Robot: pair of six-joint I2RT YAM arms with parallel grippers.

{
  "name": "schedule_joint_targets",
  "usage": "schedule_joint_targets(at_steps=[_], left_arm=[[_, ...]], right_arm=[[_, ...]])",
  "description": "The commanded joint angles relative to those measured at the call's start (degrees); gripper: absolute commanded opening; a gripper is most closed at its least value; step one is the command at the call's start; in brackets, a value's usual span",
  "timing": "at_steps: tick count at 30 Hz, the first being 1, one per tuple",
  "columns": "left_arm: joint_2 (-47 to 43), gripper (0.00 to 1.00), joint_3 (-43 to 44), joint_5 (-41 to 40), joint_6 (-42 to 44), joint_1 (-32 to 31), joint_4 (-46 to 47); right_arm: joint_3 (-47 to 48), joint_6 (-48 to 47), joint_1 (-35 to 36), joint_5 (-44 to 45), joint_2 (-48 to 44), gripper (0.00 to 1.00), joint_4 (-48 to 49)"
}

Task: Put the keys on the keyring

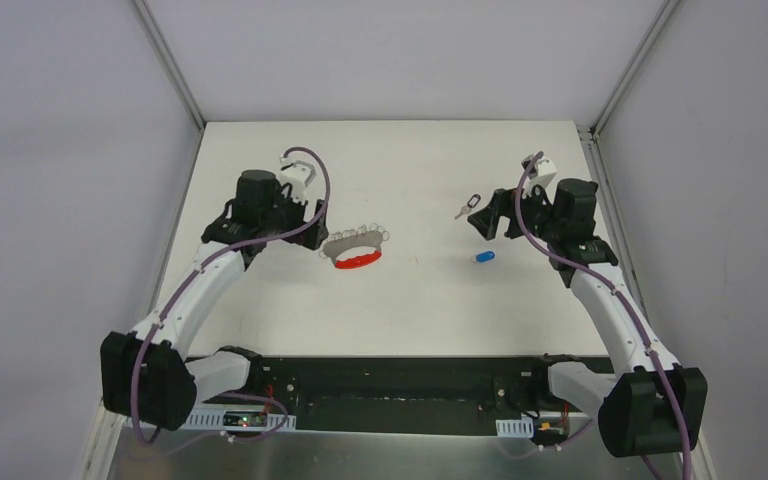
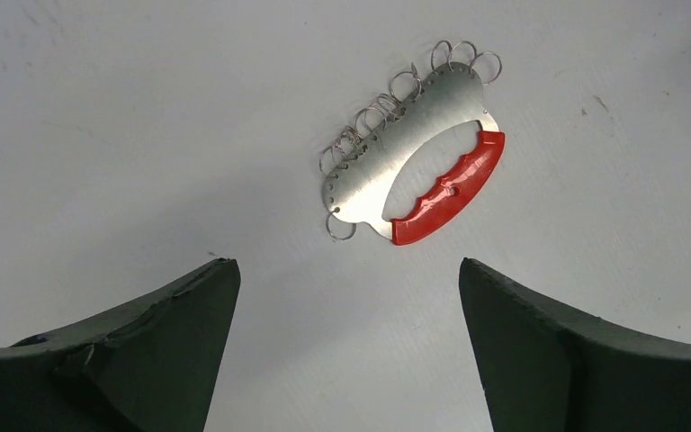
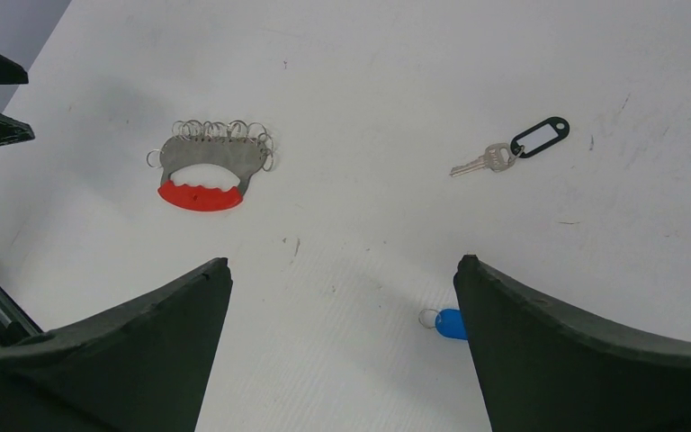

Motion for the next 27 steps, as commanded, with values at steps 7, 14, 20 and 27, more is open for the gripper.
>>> schedule_joint_targets(at_steps=[7, 14, 20, 27], left_arm=[[21.35, 0.72, 13.22, -3.96, -3.89, -2.42, -16.67], [32.24, 0.58, 17.40, 1.23, -7.19, -1.68, -21.96], [38.53, 0.51, 19.75, 5.31, -10.27, 0.77, -22.28], [42.13, 0.44, 20.11, 7.98, -12.59, 1.94, -19.93]], right_arm=[[-0.67, -2.76, 0.03, -0.41, -0.89, 0.98, 1.20], [-0.70, -3.00, -0.02, -1.02, 0.58, 0.98, 0.96], [-0.76, -3.07, -0.01, -1.63, 1.04, 0.98, 0.73], [-0.73, -3.11, -0.02, -2.08, 1.39, 0.98, 0.65]])
